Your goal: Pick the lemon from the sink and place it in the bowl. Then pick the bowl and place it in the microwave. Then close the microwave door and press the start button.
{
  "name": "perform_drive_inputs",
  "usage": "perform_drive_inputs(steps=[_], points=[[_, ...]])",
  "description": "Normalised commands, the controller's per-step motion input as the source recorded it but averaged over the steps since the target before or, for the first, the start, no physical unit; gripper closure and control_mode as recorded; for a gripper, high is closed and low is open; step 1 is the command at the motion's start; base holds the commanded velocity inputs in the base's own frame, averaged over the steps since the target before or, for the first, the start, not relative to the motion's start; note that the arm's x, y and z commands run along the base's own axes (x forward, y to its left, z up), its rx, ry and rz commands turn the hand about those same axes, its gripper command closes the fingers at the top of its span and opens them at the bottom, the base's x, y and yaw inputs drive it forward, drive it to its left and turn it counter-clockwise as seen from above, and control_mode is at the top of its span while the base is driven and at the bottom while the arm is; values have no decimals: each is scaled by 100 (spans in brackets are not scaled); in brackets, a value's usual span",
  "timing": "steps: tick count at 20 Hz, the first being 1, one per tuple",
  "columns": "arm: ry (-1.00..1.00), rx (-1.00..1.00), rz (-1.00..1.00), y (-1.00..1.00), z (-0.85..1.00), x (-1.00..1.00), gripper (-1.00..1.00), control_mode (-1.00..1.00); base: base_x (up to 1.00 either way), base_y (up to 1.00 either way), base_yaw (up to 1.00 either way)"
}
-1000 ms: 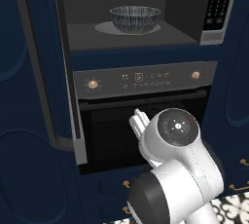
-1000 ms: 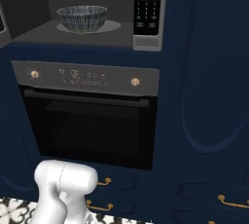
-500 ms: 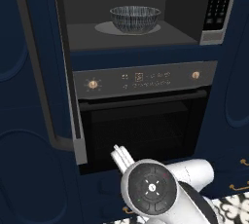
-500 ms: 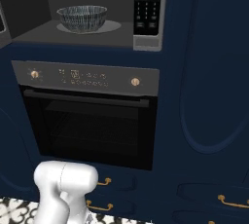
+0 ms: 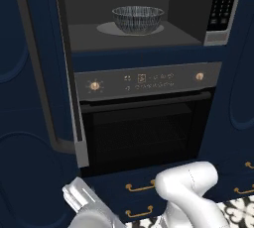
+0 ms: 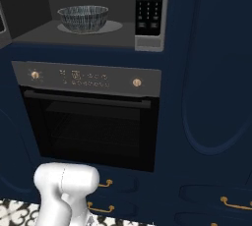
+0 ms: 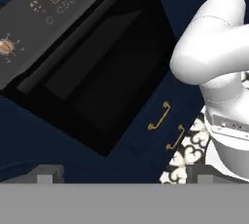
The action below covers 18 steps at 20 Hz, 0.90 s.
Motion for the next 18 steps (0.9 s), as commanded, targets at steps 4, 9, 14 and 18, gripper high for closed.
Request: perform_drive_inputs(steps=[4, 9, 14, 18], points=[[-29, -8, -2, 84, -1, 63, -100, -100, 0, 0, 0], [-21, -2, -7, 97, 1, 46, -100, -100, 0, 0, 0], [-12, 0, -13, 97, 12, 37, -100, -100, 0, 0, 0], [-4, 0, -16, 78, 19, 57, -100, -100, 0, 0, 0]])
